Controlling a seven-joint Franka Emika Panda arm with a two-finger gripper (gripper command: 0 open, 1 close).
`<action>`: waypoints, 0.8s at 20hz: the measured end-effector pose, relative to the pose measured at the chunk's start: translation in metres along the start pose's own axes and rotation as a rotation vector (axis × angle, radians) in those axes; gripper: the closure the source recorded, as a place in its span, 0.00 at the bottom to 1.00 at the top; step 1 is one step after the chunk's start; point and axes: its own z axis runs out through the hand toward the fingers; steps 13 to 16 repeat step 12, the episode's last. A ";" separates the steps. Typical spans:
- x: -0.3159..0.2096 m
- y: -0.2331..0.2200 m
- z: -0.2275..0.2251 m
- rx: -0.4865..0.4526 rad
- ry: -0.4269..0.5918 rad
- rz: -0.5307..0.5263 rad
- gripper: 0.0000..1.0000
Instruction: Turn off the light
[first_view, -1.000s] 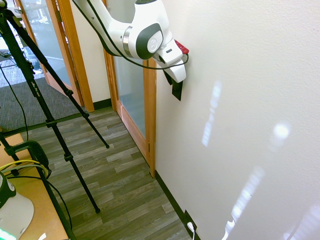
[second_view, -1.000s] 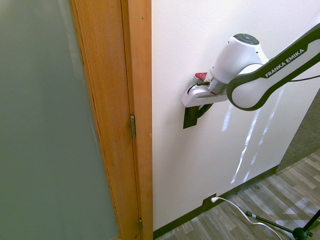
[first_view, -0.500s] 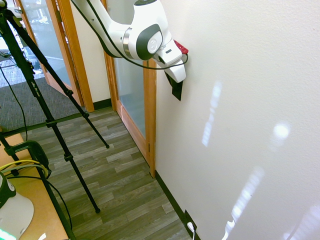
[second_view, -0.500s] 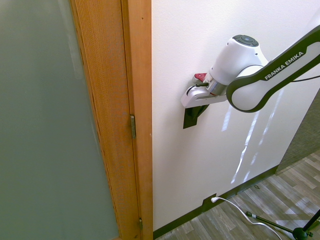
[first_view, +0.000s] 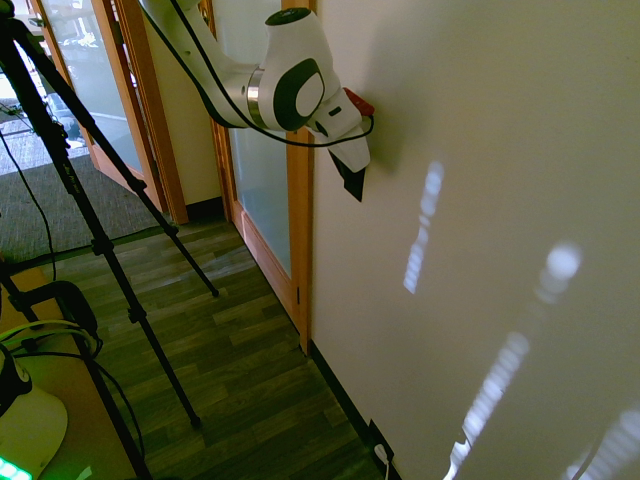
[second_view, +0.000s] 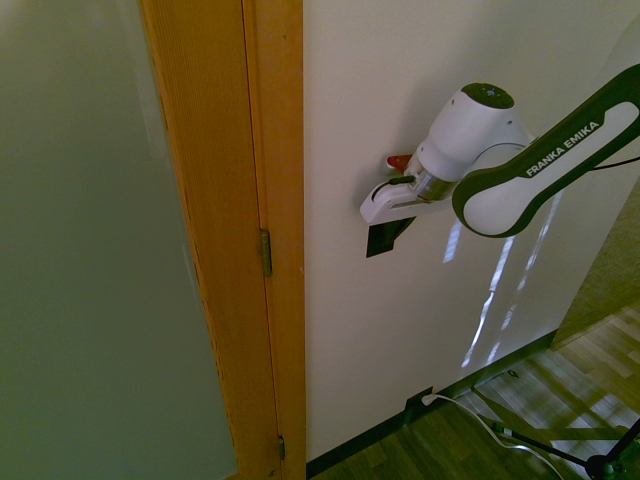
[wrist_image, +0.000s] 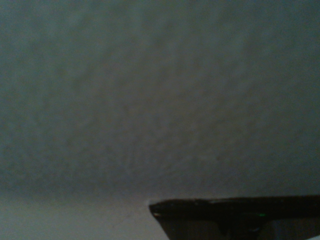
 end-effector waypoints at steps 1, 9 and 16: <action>0.000 0.001 0.000 0.003 -0.001 -0.001 0.00; -0.013 0.027 0.009 -0.036 -0.028 -0.005 0.00; -0.015 0.039 0.000 -0.021 -0.026 -0.004 0.00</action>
